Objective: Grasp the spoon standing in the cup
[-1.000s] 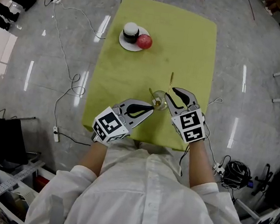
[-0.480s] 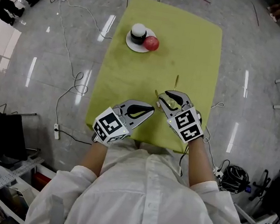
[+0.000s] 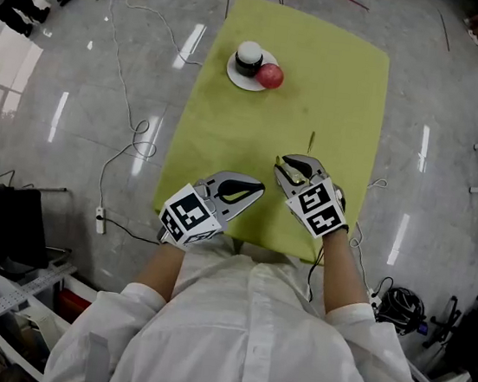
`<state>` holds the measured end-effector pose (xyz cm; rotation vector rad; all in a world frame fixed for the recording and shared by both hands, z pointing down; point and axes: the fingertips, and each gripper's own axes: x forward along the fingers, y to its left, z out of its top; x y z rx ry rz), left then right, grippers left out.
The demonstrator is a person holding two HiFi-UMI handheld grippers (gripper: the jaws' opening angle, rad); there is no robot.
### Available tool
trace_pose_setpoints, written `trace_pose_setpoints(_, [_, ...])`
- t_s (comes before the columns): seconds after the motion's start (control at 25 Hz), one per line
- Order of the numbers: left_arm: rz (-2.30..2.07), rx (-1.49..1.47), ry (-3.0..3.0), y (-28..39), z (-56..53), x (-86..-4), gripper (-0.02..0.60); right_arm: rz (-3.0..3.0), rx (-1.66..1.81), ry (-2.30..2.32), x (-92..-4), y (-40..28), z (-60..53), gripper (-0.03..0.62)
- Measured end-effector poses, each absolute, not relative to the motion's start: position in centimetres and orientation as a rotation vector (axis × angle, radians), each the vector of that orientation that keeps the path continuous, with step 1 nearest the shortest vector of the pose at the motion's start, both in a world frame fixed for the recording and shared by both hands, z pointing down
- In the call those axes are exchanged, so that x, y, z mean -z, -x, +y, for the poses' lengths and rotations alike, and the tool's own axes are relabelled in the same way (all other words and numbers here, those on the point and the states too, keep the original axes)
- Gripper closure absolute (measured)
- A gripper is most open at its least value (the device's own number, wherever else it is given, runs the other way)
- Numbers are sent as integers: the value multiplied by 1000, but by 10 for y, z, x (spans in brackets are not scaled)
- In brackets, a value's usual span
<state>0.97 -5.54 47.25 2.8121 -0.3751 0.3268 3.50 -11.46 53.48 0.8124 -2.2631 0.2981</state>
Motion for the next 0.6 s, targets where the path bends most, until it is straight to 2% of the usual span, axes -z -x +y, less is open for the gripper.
trace_pose_setpoints(0.24, [-385,-331,-2812,-5,-57,-471,577,-2270,-289,-778,-540,-31,-115,557])
trace_pose_setpoints(0.6, [-373,-335,-2818,-3,-59,-470,577,-2265,-272,-803,-537,-31,-113,568])
